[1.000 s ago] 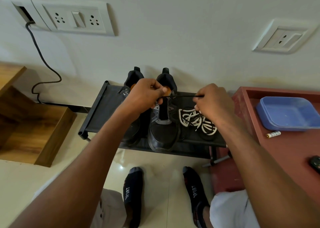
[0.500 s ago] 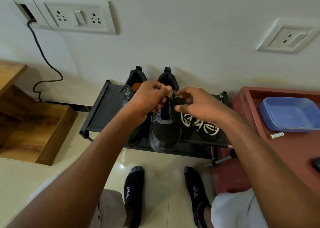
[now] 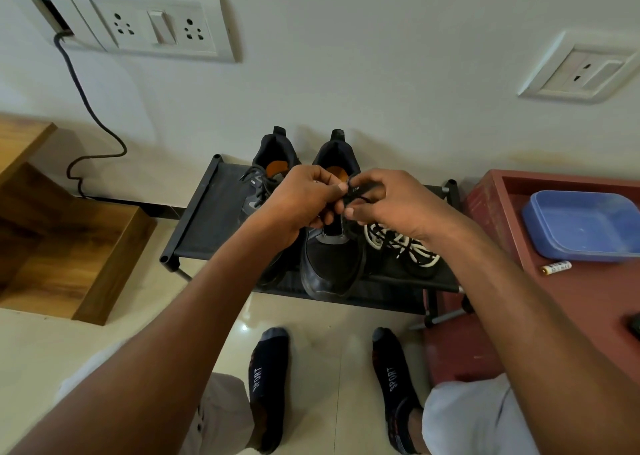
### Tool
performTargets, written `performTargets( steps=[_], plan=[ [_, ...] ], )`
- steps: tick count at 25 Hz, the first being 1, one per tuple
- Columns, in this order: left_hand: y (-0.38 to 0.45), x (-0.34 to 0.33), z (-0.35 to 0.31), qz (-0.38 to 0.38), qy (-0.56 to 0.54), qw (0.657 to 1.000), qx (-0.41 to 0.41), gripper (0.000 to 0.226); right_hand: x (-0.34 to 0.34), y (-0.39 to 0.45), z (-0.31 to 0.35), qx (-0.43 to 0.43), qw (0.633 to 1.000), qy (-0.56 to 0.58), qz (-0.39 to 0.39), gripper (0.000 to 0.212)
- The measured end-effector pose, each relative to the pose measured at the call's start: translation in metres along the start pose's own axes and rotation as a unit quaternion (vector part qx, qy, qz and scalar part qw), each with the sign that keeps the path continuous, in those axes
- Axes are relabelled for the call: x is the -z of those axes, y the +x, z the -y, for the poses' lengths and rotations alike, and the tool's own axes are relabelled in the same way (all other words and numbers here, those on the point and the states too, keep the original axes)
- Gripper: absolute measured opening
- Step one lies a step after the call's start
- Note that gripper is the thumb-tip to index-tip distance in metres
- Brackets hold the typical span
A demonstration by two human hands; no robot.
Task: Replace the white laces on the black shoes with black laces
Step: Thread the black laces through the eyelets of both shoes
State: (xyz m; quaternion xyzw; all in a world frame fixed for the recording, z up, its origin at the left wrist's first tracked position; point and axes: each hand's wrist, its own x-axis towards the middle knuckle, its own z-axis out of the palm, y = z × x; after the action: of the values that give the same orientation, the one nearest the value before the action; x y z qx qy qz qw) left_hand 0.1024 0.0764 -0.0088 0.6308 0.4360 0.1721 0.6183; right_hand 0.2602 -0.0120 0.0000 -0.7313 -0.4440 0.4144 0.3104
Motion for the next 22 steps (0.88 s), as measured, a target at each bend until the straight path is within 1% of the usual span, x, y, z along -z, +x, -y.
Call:
performTargets(
  steps=[1, 3, 4, 5, 7, 8, 11, 12, 14, 16, 19, 22],
  plan=[
    [0.001, 0.0, 0.001, -0.003, 0.005, 1.0, 0.0, 0.018, -0.002, -0.001, 0.003, 0.018, 1.0, 0.018, 0.007, 0.029],
    [0.002, 0.001, 0.002, -0.006, 0.015, 1.0, 0.002, 0.022, -0.001, -0.001, 0.003, 0.038, 0.999, 0.002, -0.029, 0.006],
    [0.001, 0.0, 0.003, -0.003, 0.019, 1.0, 0.005, 0.021, 0.0, 0.0, 0.001, 0.044, 0.997, -0.025, -0.05, 0.003],
    [0.001, -0.001, 0.004, 0.003, 0.021, 1.0, 0.007, 0.02, 0.001, 0.001, -0.002, 0.046, 0.995, -0.064, -0.063, 0.006],
    [0.0, -0.004, 0.005, 0.012, 0.027, 0.999, 0.011, 0.017, -0.003, 0.0, -0.005, 0.045, 0.988, -0.137, -0.055, 0.004],
    [-0.001, -0.006, 0.005, 0.014, 0.031, 0.999, 0.01, 0.016, -0.007, 0.0, -0.006, 0.047, 0.988, -0.142, -0.044, 0.004],
    [-0.002, -0.007, 0.004, 0.003, 0.027, 1.0, -0.007, 0.017, -0.01, 0.003, -0.005, 0.038, 0.997, -0.051, -0.047, 0.008],
    [-0.002, -0.006, 0.003, 0.0, 0.025, 1.0, -0.01, 0.018, -0.008, 0.003, -0.005, 0.042, 0.997, -0.033, -0.054, 0.008],
    [0.0, -0.005, 0.004, -0.002, 0.043, 0.999, 0.0, 0.022, -0.003, 0.003, -0.006, 0.049, 0.996, -0.032, -0.071, 0.007],
    [0.002, -0.006, 0.009, -0.008, 0.103, 0.994, 0.033, 0.024, -0.003, 0.002, -0.009, 0.048, 0.991, -0.082, -0.092, 0.007],
    [0.003, -0.007, 0.017, -0.012, 0.202, 0.978, 0.055, 0.016, -0.007, 0.005, -0.016, 0.034, 0.971, -0.215, -0.103, 0.016],
    [0.003, -0.006, 0.023, 0.032, 0.225, 0.971, 0.076, 0.016, -0.01, 0.008, -0.02, 0.016, 0.963, -0.252, -0.096, 0.017]
  ],
)
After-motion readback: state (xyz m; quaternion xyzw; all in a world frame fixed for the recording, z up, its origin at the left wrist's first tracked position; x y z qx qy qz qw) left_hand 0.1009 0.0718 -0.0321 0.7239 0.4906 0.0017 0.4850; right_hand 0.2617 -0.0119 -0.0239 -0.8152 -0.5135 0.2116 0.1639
